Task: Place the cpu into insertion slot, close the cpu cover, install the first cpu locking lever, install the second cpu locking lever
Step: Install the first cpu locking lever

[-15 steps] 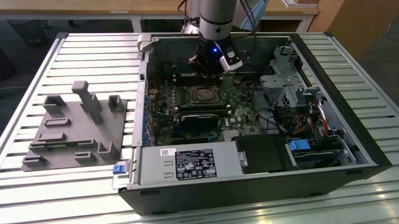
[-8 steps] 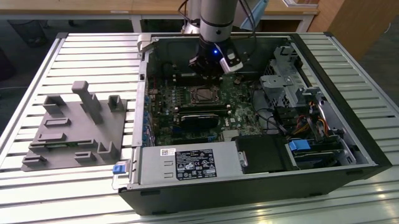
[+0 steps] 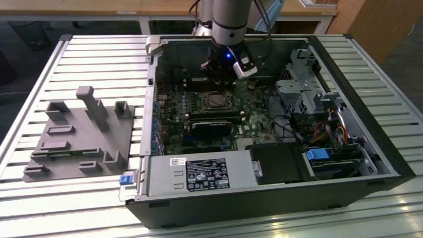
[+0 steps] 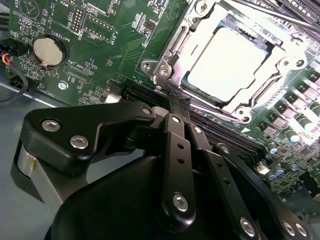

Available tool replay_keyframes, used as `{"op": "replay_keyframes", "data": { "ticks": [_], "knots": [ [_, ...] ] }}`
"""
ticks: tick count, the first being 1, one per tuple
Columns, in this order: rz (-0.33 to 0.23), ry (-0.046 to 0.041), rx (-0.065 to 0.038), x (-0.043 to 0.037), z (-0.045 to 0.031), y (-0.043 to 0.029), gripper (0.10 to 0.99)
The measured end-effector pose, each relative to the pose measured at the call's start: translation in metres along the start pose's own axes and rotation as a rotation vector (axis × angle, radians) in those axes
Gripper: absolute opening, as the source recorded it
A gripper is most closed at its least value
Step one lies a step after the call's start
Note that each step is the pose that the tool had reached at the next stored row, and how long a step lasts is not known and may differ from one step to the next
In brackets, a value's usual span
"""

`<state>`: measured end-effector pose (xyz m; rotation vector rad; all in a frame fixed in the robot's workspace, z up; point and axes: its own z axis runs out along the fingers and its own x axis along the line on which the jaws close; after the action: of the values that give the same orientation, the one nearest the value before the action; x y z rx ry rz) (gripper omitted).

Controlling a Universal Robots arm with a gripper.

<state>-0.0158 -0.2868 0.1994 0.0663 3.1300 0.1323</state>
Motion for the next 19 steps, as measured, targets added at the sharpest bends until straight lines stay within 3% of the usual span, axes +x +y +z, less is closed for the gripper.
{"op": "replay_keyframes", "data": {
  "ticks": [9,19],
  "knots": [
    [0.000,-0.0001,0.000,-0.0001,-0.0014,0.0002,0.106],
    [0.000,-0.0002,0.013,0.0000,0.0003,-0.0001,0.106]
  ]
}}
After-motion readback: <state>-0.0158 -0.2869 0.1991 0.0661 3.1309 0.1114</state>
